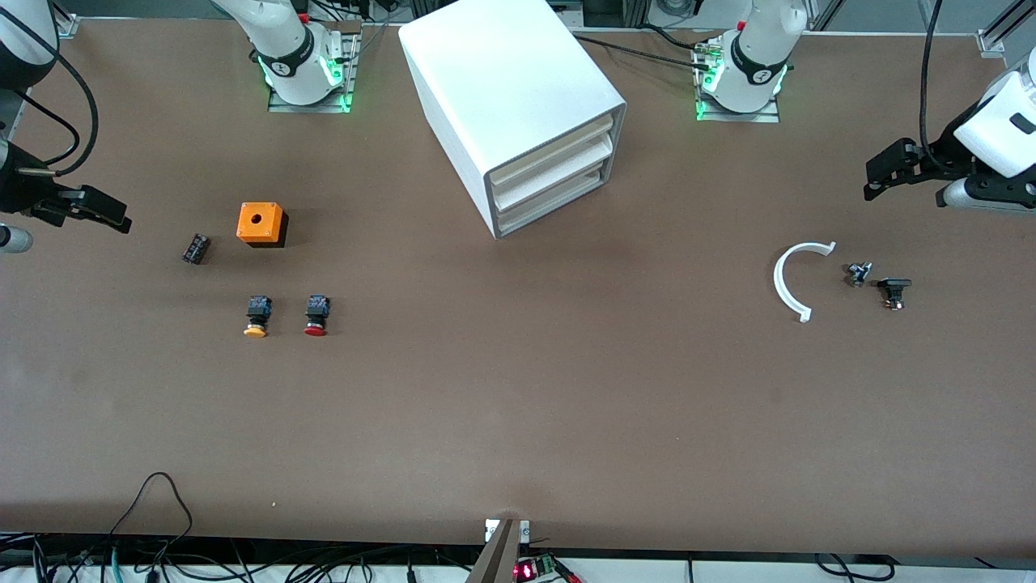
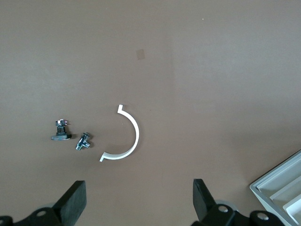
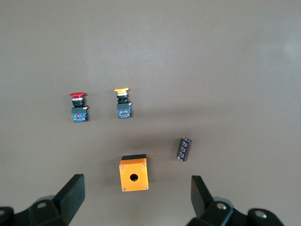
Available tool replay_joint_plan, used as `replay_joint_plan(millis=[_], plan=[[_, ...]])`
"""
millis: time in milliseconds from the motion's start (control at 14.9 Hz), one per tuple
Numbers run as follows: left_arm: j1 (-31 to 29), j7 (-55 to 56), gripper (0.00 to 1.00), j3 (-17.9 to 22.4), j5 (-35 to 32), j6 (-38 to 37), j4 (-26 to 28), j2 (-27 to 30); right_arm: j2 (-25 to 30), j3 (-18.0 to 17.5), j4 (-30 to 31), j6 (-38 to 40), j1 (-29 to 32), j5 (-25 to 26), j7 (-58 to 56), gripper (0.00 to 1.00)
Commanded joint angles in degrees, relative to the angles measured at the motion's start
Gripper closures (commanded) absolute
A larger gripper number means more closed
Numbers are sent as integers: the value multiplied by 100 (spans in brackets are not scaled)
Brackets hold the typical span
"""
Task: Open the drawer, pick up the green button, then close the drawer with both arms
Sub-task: 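Move the left gripper toward the white cabinet's lower drawer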
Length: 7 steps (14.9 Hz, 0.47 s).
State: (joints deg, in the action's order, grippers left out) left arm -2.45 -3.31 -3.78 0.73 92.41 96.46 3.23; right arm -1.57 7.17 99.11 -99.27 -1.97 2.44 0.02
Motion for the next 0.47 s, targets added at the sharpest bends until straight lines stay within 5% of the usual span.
replay_joint_plan(millis=[0,402], plan=[[-53,-134,0,-52,103,-109,-75,-24,114,-58,100,30,66,11,7,0],[-36,-143,0,-70,138,-82,-145,-242,114,-58,100,56,66,20,7,0]])
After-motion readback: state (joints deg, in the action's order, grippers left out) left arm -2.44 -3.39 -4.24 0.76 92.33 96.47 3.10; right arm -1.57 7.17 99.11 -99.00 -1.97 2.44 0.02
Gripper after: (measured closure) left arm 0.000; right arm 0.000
